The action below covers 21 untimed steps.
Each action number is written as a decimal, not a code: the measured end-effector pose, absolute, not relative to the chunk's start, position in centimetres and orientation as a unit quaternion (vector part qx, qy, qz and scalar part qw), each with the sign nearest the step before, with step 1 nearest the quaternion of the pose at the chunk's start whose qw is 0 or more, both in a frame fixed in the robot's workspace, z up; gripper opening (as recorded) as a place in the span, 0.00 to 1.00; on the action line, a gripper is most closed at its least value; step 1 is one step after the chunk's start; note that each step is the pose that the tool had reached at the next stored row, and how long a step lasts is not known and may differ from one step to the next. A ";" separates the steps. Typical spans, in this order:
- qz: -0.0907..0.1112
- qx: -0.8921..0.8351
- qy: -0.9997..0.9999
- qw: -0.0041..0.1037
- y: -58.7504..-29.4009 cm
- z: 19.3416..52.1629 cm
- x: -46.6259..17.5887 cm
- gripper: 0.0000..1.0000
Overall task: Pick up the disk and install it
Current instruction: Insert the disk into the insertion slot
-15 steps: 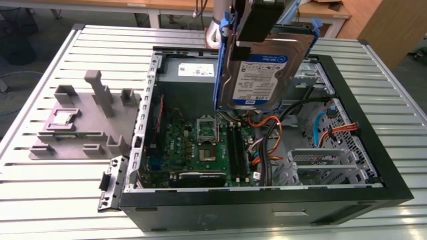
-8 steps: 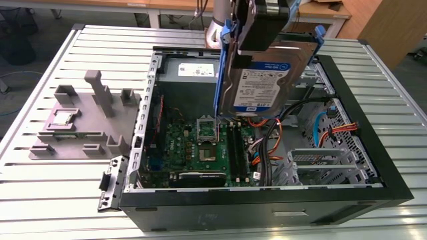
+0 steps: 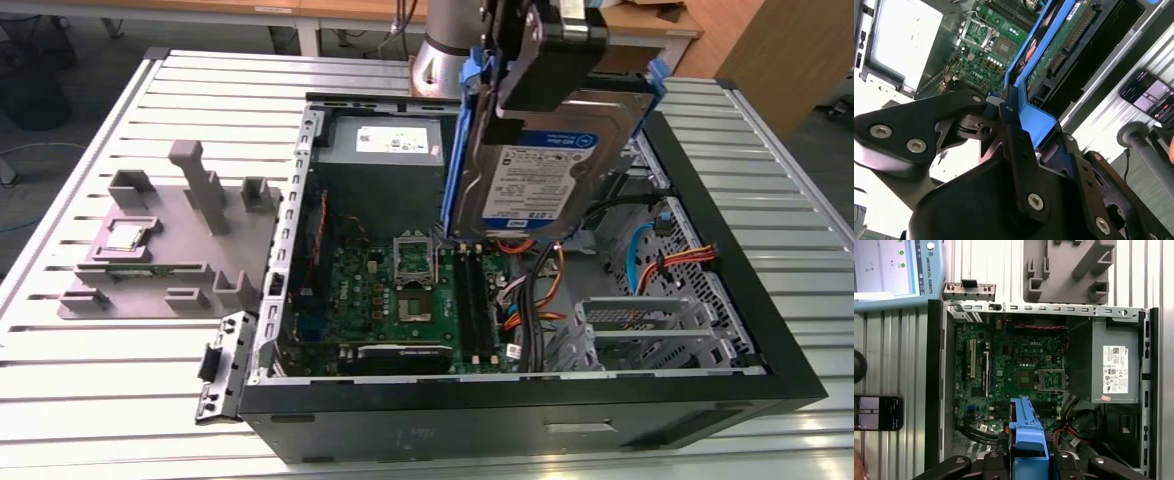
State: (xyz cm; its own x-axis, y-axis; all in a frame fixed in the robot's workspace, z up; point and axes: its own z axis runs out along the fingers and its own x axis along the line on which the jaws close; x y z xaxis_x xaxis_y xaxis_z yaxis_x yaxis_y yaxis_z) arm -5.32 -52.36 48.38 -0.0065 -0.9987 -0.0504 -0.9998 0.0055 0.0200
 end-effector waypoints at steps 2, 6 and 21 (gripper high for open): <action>0.025 -0.705 0.709 0.011 -52.4 48.3 -4.8 0.37; 0.025 -0.705 0.709 0.011 -52.5 48.2 -4.2 0.37; 0.025 -0.705 0.709 0.011 -53.7 47.9 -3.7 0.37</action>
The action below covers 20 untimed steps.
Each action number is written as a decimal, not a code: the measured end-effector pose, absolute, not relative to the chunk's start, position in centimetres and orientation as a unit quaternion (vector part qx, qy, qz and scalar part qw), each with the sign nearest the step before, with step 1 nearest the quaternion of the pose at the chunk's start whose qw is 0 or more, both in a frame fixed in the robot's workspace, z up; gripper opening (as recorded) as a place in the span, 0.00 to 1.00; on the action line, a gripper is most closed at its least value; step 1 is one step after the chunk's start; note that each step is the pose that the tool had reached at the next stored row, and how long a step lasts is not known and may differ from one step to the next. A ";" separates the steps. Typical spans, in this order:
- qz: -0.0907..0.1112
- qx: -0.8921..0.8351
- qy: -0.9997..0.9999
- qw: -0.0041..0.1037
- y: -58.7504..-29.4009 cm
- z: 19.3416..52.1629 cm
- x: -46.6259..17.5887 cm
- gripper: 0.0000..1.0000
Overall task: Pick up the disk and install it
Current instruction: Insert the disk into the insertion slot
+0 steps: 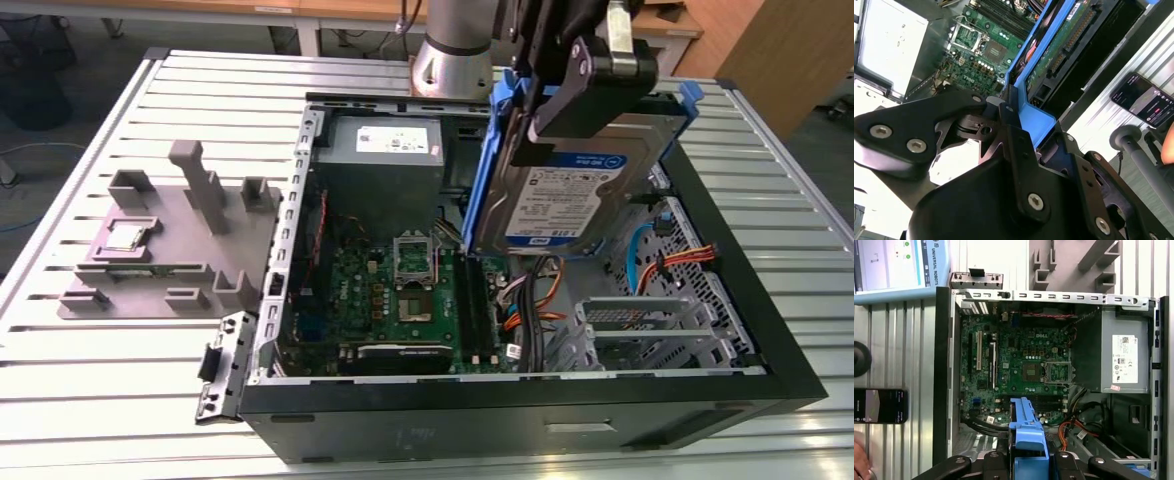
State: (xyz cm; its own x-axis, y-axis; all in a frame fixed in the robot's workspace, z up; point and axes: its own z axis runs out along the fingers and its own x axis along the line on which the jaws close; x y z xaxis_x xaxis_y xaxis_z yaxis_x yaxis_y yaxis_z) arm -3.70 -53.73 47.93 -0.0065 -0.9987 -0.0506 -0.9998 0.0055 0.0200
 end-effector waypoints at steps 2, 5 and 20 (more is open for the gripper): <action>0.025 -0.705 0.709 0.011 -53.8 47.9 -3.5 0.37; 0.025 -0.705 0.709 0.011 -53.8 47.9 -3.3 0.37; 0.025 -0.705 0.709 0.011 -54.3 47.9 -3.3 0.37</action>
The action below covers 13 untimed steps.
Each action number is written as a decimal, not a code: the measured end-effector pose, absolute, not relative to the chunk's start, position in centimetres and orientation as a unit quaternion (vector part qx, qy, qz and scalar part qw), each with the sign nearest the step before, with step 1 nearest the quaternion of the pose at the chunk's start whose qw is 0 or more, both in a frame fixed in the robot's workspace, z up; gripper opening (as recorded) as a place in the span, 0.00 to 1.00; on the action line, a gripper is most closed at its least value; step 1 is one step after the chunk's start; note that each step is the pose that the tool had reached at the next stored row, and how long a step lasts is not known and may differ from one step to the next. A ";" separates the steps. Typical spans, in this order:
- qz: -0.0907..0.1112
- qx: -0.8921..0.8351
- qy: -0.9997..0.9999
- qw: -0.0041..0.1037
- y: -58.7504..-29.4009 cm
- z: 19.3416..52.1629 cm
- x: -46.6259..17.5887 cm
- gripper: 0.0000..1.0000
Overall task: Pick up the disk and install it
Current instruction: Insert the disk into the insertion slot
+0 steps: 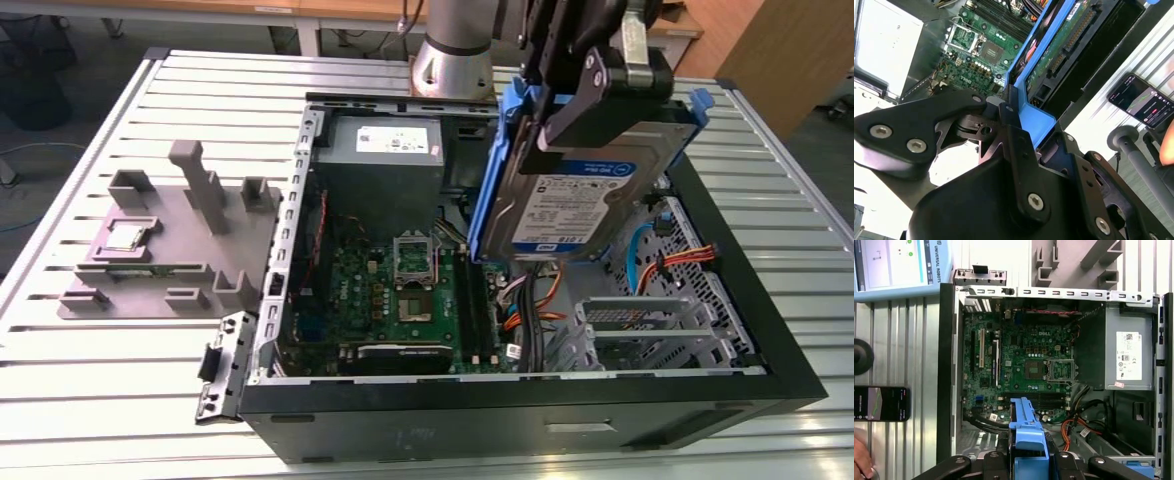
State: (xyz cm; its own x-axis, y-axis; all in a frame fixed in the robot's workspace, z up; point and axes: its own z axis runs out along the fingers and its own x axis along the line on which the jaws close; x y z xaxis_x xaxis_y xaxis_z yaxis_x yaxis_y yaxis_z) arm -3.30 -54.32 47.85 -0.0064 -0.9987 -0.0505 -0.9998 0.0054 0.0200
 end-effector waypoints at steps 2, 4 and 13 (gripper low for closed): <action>0.025 -0.705 0.709 0.011 -54.5 47.8 -3.2 0.37; 0.025 -0.705 0.709 0.011 -54.7 47.8 -2.8 0.37; 0.025 -0.705 0.709 0.011 -55.0 47.6 -0.5 0.37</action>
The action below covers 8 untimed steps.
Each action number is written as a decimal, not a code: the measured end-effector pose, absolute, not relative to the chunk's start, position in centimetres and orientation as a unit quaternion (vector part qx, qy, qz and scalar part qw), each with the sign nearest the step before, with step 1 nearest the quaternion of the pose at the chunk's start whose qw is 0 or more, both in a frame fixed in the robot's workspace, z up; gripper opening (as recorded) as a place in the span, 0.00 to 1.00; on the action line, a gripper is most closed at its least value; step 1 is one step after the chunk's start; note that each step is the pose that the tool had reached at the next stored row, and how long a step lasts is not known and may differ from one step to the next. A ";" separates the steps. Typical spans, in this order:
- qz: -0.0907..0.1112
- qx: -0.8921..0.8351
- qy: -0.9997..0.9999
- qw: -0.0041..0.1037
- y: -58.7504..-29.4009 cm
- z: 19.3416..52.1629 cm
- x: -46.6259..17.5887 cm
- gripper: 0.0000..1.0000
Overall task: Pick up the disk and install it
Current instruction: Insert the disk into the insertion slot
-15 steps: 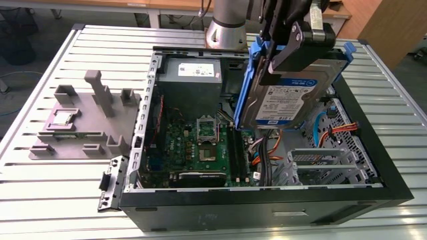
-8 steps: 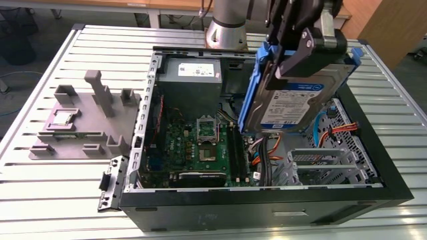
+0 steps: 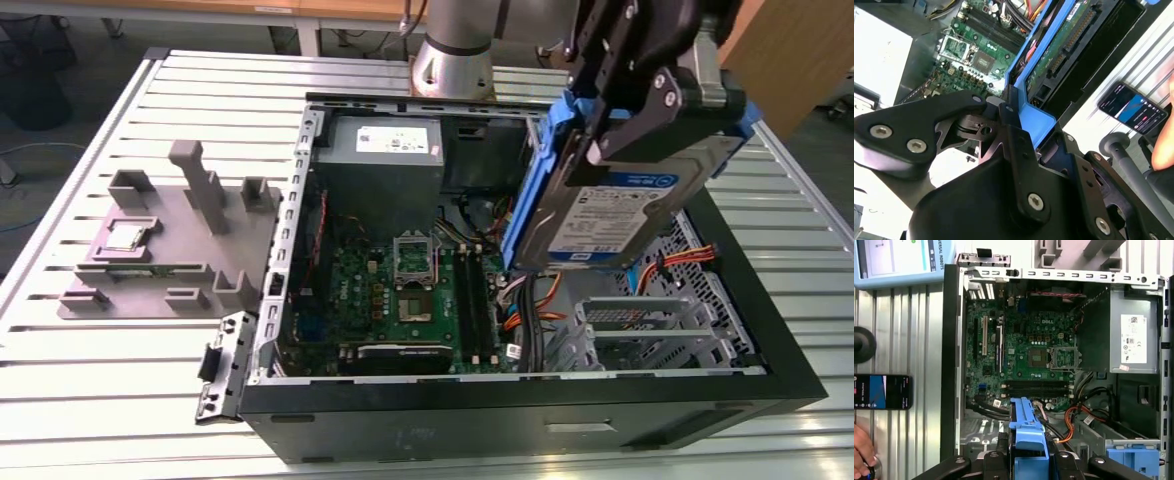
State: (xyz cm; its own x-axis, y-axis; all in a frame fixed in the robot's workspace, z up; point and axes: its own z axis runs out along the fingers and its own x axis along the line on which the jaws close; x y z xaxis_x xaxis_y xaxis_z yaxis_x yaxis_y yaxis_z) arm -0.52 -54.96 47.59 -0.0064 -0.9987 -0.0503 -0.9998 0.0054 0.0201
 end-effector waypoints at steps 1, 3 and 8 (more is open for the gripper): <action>0.025 -0.705 0.709 0.011 -55.1 47.5 -0.3 0.37; 0.025 -0.705 0.709 0.011 -55.3 47.4 0.1 0.37; 0.025 -0.705 0.709 0.011 -56.1 47.1 1.2 0.37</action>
State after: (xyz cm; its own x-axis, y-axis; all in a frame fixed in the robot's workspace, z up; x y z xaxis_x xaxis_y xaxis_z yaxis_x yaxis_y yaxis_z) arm 1.17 -56.07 47.12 -0.0065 -0.9987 -0.0504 -0.9998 0.0055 0.0201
